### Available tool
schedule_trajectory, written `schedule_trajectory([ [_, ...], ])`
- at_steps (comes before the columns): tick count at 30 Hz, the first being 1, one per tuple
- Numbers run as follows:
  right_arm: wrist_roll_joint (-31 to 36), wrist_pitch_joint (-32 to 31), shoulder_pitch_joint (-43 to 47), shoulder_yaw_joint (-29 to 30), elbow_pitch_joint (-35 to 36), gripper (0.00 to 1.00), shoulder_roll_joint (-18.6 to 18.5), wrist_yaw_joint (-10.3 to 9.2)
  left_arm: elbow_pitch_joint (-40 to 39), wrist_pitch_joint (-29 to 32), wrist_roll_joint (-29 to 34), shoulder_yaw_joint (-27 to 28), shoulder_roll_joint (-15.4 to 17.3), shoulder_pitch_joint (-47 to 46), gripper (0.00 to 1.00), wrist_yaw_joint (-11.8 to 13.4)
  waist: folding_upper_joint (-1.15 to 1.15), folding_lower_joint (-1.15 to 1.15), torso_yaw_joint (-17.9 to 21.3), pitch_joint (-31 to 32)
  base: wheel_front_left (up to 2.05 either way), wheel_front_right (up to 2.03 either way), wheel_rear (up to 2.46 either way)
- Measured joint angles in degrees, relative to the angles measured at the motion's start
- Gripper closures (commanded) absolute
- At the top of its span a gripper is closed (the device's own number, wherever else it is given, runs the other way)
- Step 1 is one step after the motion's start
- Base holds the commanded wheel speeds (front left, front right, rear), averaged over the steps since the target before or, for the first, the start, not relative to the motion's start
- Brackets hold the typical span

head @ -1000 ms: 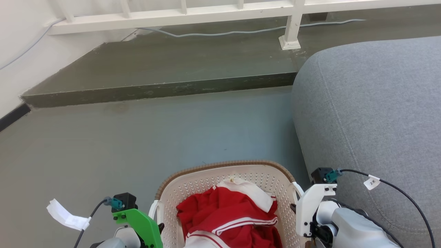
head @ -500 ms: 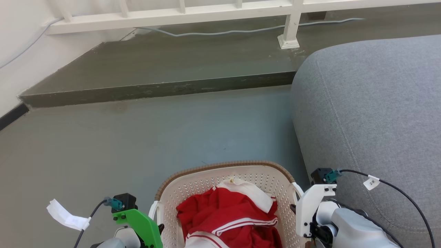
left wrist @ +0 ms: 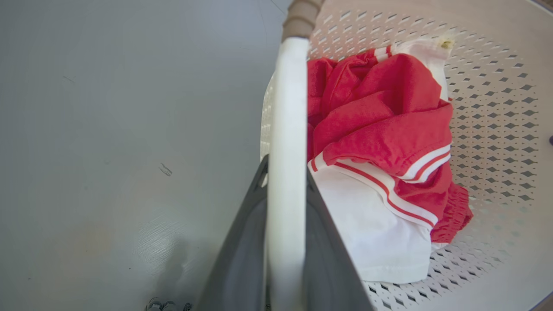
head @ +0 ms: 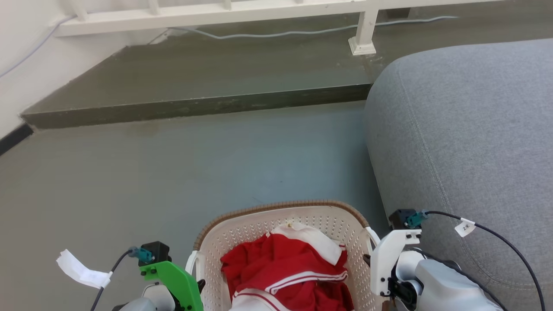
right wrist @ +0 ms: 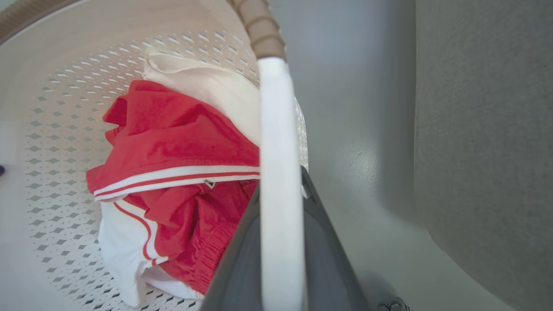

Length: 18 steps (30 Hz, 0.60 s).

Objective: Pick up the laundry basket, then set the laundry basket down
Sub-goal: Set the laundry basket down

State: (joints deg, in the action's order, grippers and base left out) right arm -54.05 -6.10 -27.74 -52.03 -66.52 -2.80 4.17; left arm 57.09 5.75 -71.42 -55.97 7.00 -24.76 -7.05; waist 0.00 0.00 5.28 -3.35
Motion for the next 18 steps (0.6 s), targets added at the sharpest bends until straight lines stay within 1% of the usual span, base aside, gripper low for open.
schedule_trajectory([
  [7, 0.0, 1.5, -1.8, -0.3, 1.1, 1.00, 0.0, -0.29, -0.7, -0.9, 0.0, 0.0, 1.1, -2.1, 1.00, 0.0, 0.00, 0.00, -0.1, -2.7, 0.00, 0.00, 0.00],
  [14, 0.0, 3.4, -3.9, -0.5, 2.2, 1.00, -0.1, -1.27, -2.2, -2.6, 0.1, -0.1, 2.3, -4.5, 1.00, 0.0, 0.00, 0.00, 0.0, -7.0, 0.00, 0.00, 0.00],
  [18, 0.0, 5.1, -5.3, -0.4, 3.2, 1.00, 0.0, -1.97, -2.7, -4.6, 0.8, -0.1, 3.2, -6.1, 1.00, 0.0, 0.00, 0.00, 0.0, -10.0, 0.00, 0.00, 0.00],
])
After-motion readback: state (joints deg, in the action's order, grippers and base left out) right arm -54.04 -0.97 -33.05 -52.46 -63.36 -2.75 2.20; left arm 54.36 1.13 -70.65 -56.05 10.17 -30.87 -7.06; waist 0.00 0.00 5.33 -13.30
